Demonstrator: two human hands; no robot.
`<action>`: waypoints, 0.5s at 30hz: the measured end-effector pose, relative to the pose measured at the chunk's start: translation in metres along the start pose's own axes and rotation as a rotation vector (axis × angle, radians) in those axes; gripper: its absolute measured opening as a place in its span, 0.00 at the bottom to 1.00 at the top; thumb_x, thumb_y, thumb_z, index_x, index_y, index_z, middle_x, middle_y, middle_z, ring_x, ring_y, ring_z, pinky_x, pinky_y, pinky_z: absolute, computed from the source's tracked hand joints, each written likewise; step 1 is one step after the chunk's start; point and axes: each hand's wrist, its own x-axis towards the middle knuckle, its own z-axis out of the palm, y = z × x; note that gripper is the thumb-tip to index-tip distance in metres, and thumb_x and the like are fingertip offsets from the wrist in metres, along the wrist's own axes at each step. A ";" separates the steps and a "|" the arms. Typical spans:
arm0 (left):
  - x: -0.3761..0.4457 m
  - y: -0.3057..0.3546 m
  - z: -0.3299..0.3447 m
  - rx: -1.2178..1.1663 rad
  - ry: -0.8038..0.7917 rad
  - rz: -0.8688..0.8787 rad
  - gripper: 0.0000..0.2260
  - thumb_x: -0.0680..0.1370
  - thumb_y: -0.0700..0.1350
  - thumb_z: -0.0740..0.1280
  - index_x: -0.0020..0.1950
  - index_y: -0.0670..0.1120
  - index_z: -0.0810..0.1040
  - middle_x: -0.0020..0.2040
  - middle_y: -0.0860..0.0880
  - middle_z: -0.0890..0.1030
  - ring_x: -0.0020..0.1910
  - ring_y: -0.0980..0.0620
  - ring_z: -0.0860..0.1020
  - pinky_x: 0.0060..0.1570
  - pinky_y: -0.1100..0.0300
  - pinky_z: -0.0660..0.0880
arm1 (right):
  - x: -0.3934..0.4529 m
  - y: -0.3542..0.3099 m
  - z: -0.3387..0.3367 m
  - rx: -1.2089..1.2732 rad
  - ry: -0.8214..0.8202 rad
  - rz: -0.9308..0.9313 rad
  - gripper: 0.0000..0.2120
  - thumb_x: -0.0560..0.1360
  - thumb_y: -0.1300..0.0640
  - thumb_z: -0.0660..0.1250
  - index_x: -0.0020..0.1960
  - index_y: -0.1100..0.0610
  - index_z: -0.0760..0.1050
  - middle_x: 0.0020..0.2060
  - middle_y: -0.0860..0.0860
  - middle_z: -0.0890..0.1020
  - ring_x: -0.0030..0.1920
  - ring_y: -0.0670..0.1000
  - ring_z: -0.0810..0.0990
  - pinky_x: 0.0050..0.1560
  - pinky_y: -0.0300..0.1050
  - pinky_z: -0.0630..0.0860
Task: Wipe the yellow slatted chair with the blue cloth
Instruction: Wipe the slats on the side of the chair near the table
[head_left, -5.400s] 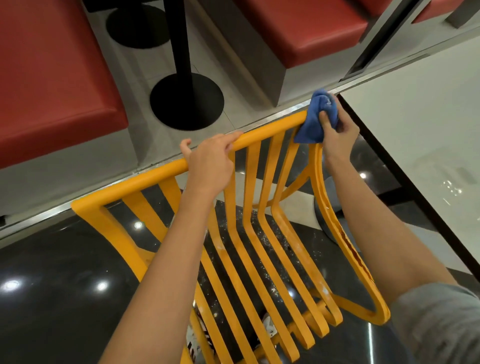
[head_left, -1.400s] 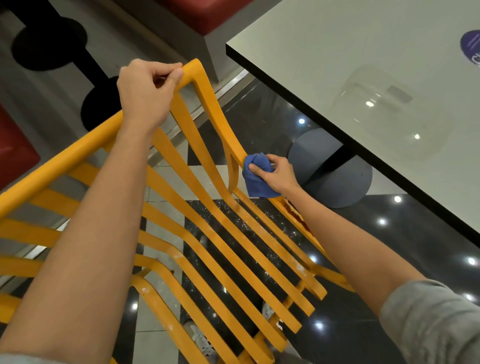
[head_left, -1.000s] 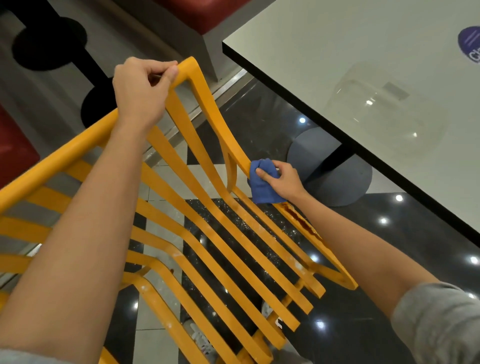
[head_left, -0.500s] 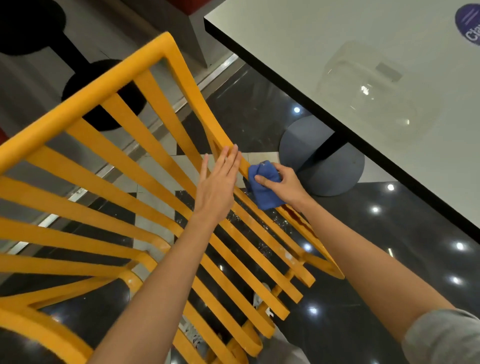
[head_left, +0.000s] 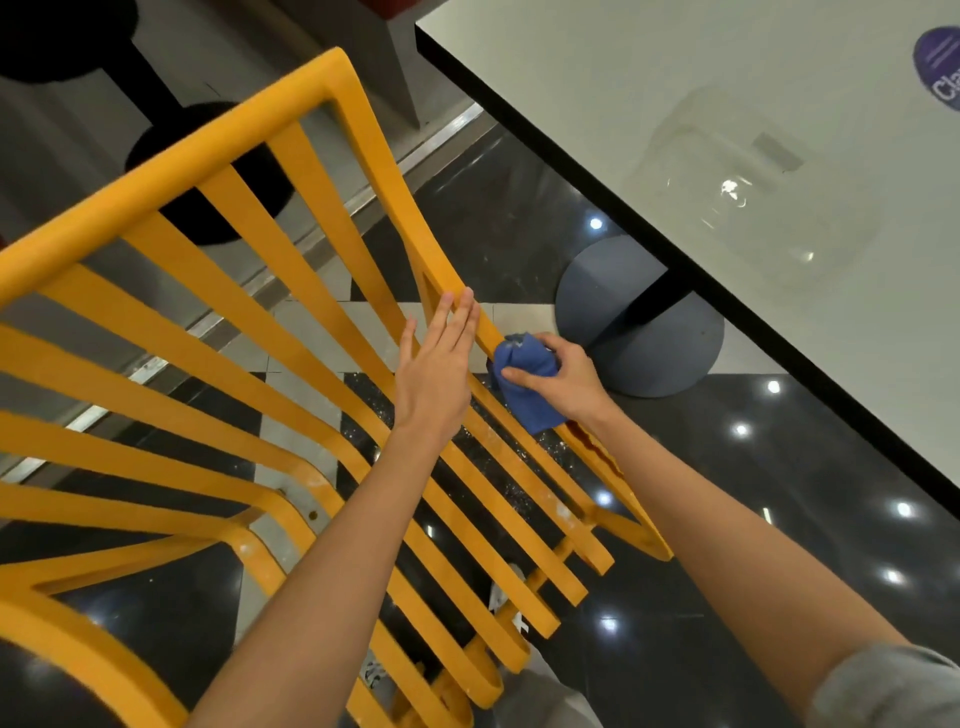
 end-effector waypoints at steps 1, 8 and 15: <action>0.001 0.002 0.000 -0.031 0.017 -0.016 0.33 0.80 0.36 0.60 0.81 0.48 0.49 0.81 0.52 0.46 0.80 0.52 0.43 0.77 0.46 0.48 | 0.003 -0.005 0.002 -0.041 0.042 -0.020 0.17 0.70 0.48 0.76 0.53 0.55 0.77 0.44 0.44 0.81 0.46 0.43 0.79 0.44 0.38 0.76; -0.001 0.014 0.006 -0.158 0.059 -0.101 0.35 0.77 0.31 0.62 0.80 0.47 0.53 0.81 0.52 0.50 0.80 0.51 0.45 0.76 0.43 0.52 | -0.001 0.001 0.003 0.095 0.048 0.056 0.16 0.75 0.52 0.72 0.58 0.59 0.76 0.49 0.51 0.81 0.50 0.49 0.80 0.51 0.43 0.76; 0.000 0.017 0.005 -0.157 0.030 -0.142 0.36 0.77 0.32 0.63 0.81 0.49 0.51 0.81 0.53 0.47 0.80 0.52 0.42 0.76 0.40 0.51 | 0.006 -0.014 0.003 -0.132 0.143 -0.054 0.13 0.73 0.45 0.72 0.48 0.54 0.78 0.40 0.47 0.80 0.42 0.46 0.79 0.43 0.41 0.76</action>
